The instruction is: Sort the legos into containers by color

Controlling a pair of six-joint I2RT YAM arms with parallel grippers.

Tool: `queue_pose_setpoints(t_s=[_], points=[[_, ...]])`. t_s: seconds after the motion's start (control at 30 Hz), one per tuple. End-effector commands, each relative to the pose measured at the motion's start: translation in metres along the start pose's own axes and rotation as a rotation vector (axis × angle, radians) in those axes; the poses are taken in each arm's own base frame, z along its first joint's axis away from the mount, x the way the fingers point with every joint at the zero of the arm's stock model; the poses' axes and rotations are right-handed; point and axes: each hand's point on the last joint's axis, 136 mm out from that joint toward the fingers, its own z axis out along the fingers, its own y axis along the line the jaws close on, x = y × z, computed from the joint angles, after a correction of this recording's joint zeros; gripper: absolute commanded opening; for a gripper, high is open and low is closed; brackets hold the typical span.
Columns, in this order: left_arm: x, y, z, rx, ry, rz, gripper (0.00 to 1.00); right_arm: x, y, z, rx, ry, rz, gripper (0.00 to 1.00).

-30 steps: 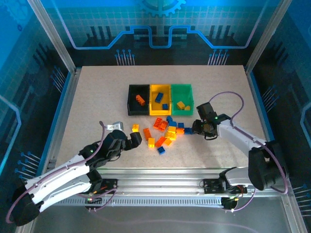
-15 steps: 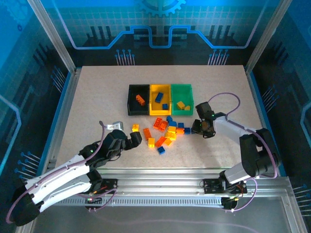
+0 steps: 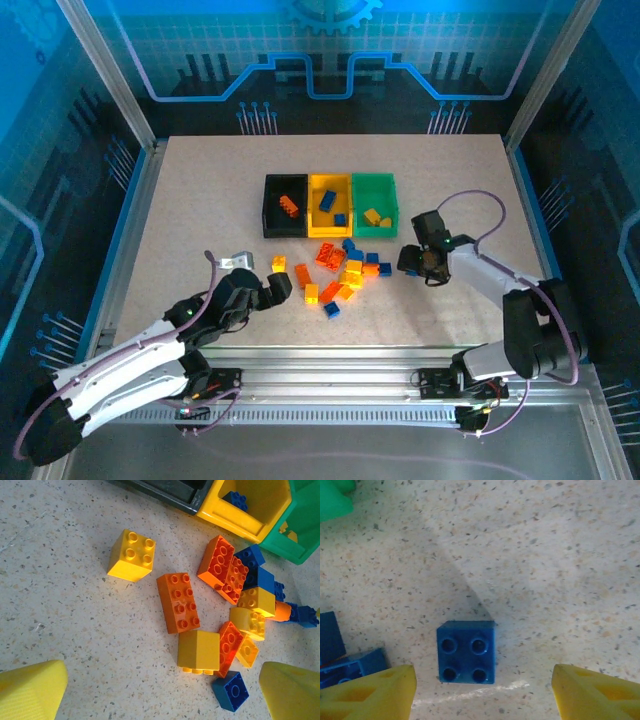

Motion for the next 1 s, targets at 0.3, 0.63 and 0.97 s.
queue_pose_setpoints(t_s=[0.3, 0.63, 0.97], points=[[0.002, 0.007, 0.002, -0.017, 0.003, -0.02, 0.99, 0.002, -0.001, 0.03, 0.087, 0.085, -0.038, 0.46], [-0.002, 0.006, 0.0, -0.025, -0.01, -0.012, 0.99, -0.014, 0.045, -0.026, -0.061, -0.052, -0.175, 0.28], [-0.003, 0.005, -0.002, -0.026, -0.002, -0.013, 0.99, -0.048, 0.202, -0.067, -0.26, -0.153, -0.404, 0.3]])
